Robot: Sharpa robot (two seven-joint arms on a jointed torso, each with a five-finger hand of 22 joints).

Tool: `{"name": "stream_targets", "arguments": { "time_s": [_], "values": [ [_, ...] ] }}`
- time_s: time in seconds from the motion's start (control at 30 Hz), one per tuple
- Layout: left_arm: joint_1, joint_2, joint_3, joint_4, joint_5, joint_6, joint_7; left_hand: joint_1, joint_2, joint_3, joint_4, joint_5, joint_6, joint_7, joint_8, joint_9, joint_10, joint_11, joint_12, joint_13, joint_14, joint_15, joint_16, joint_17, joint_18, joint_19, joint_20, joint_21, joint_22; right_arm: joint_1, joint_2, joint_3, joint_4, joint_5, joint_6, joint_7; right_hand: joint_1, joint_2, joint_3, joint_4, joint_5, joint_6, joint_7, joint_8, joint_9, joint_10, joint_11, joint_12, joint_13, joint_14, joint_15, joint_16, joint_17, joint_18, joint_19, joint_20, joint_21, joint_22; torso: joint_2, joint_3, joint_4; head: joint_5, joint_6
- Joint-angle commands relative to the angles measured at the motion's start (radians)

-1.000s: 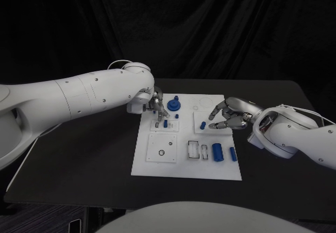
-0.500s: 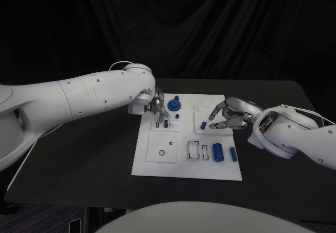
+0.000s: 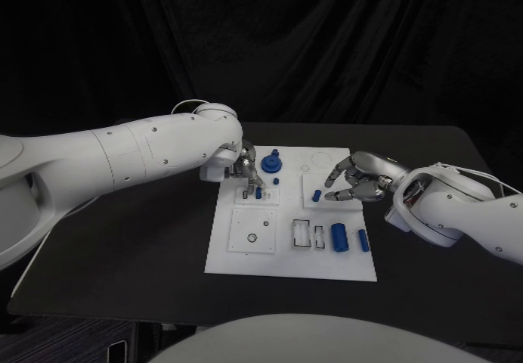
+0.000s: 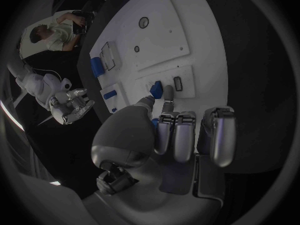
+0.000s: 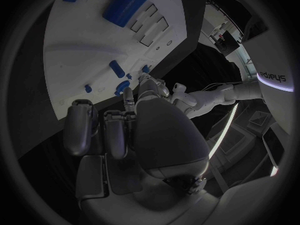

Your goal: Assemble the parts on the task board

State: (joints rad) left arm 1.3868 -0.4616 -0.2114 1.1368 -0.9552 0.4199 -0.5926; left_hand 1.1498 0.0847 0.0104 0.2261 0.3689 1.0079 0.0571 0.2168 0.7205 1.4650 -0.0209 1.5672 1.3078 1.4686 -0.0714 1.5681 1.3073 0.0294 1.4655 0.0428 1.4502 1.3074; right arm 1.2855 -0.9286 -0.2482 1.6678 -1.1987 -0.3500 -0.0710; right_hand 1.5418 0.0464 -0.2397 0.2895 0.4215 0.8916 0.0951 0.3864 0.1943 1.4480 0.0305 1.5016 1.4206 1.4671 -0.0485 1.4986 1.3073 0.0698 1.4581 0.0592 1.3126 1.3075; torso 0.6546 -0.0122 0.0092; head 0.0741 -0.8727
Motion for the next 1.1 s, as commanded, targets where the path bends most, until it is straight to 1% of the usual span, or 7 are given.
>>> {"name": "stream_targets", "arguments": {
  "time_s": [0.03, 0.3, 0.6, 0.63, 0.8, 0.87, 1.1],
  "values": [
    [-0.003, 0.003, 0.001, 0.005, 0.003, 0.008, 0.024, 0.01, -0.001, 0.007, 0.001, 0.002, 0.007, -0.002, -0.005, -0.001, 0.106, 0.004, 0.004, 0.263, 0.102, 0.004, 0.003, 0.263, 0.001, 0.041, 0.003, -0.003, 0.223, -0.001, 0.0, 0.0, 0.0, -0.006, -0.007, -0.002, 0.006, 0.016, -0.005, -0.002, 0.003, 0.006, -0.003, -0.004, -0.001, 0.012, -0.018, -0.007, -0.053, 0.074, -0.006, -0.005, 0.125, -0.005, -0.004, -0.004, -0.005, 0.159, 0.001, -0.0002, -0.0005, -0.001, 0.0],
    [-0.007, 0.003, 0.001, 0.011, 0.003, 0.001, 0.044, 0.011, 0.0, 0.01, 0.0, 0.001, 0.006, -0.002, -0.007, -0.002, 0.106, 0.005, 0.004, 0.263, 0.102, 0.004, 0.003, 0.263, 0.003, 0.038, 0.003, -0.008, 0.221, -0.001, 0.001, 0.0, 0.0, -0.006, -0.005, -0.004, 0.007, 0.016, -0.005, -0.002, 0.004, 0.006, -0.003, -0.004, -0.001, 0.012, -0.019, -0.006, -0.053, 0.074, -0.006, -0.005, 0.125, -0.004, -0.005, -0.004, -0.005, 0.159, 0.002, 0.0001, -0.0008, 0.0, 0.0],
    [-0.01, 0.0, 0.001, 0.01, 0.003, -0.005, 0.052, 0.036, -0.006, 0.059, -0.037, 0.012, 0.011, -0.004, -0.021, -0.002, 0.106, 0.002, 0.004, 0.263, 0.102, 0.003, 0.003, 0.263, 0.003, 0.036, 0.001, -0.013, 0.22, -0.001, 0.002, 0.0, -0.001, -0.006, 0.0, -0.006, 0.009, 0.016, -0.005, -0.002, 0.007, 0.006, -0.003, -0.004, -0.002, 0.011, -0.019, -0.007, -0.054, 0.073, -0.007, -0.005, 0.125, -0.004, -0.005, -0.004, -0.007, 0.158, 0.001, 0.0004, -0.0008, 0.004, 0.0],
    [-0.01, 0.0, 0.001, 0.01, 0.003, -0.005, 0.052, 0.038, -0.01, 0.074, -0.046, 0.029, 0.012, -0.005, -0.024, -0.002, 0.106, 0.002, 0.004, 0.263, 0.102, 0.002, 0.003, 0.263, 0.004, 0.036, 0.001, -0.014, 0.22, -0.001, 0.002, 0.0, -0.002, -0.006, 0.001, -0.007, 0.009, 0.016, -0.005, -0.002, 0.007, 0.006, -0.003, -0.004, -0.002, 0.011, -0.019, -0.007, -0.054, 0.073, -0.007, -0.005, 0.125, -0.004, -0.005, -0.004, -0.007, 0.158, 0.001, 0.0006, -0.0012, 0.004, 0.0],
    [-0.011, 0.0, 0.001, 0.008, 0.003, -0.005, 0.048, 0.035, -0.022, 0.11, -0.062, 0.067, 0.016, -0.005, -0.031, -0.001, 0.106, 0.002, 0.004, 0.263, 0.102, 0.002, 0.003, 0.263, 0.004, 0.035, 0.0, -0.017, 0.219, -0.002, 0.004, 0.0, -0.003, -0.006, 0.006, -0.01, 0.01, 0.017, -0.005, -0.003, 0.008, 0.006, -0.003, -0.004, -0.003, 0.012, -0.019, -0.007, -0.053, 0.073, -0.007, -0.006, 0.124, -0.004, -0.006, -0.004, -0.008, 0.158, 0.001, 0.0002, -0.0009, 0.005, 0.0],
    [-0.011, 0.0, 0.001, 0.008, 0.003, -0.005, 0.046, 0.033, -0.032, 0.141, -0.077, 0.103, 0.021, -0.006, -0.033, 0.002, 0.106, 0.0, 0.004, 0.263, 0.102, 0.001, 0.003, 0.263, 0.004, 0.034, -0.001, -0.018, 0.219, -0.002, 0.004, 0.0, -0.003, -0.006, 0.008, -0.012, 0.01, 0.017, -0.005, -0.003, 0.008, 0.006, -0.003, -0.004, -0.003, 0.012, -0.019, -0.007, -0.053, 0.073, -0.007, -0.006, 0.124, -0.004, -0.006, -0.004, -0.008, 0.158, 0.001, -0.0001, -0.0007, 0.005, 0.0],
    [-0.013, -0.003, 0.001, 0.01, 0.003, -0.005, 0.034, 0.022, -0.057, 0.217, -0.115, 0.127, 0.033, -0.012, -0.026, 0.025, 0.106, -0.004, 0.004, 0.263, 0.102, -0.004, 0.003, 0.263, 0.005, 0.034, -0.005, -0.021, 0.218, -0.002, 0.005, 0.0, -0.003, -0.006, 0.015, -0.018, 0.015, 0.02, -0.004, -0.002, 0.017, 0.008, -0.003, -0.005, -0.005, 0.01, -0.019, -0.008, -0.056, 0.069, -0.007, -0.015, 0.109, -0.001, -0.012, -0.005, -0.022, 0.153, 0.001, 0.0004, 0.0001, 0.003, 0.0]
  ]
}}
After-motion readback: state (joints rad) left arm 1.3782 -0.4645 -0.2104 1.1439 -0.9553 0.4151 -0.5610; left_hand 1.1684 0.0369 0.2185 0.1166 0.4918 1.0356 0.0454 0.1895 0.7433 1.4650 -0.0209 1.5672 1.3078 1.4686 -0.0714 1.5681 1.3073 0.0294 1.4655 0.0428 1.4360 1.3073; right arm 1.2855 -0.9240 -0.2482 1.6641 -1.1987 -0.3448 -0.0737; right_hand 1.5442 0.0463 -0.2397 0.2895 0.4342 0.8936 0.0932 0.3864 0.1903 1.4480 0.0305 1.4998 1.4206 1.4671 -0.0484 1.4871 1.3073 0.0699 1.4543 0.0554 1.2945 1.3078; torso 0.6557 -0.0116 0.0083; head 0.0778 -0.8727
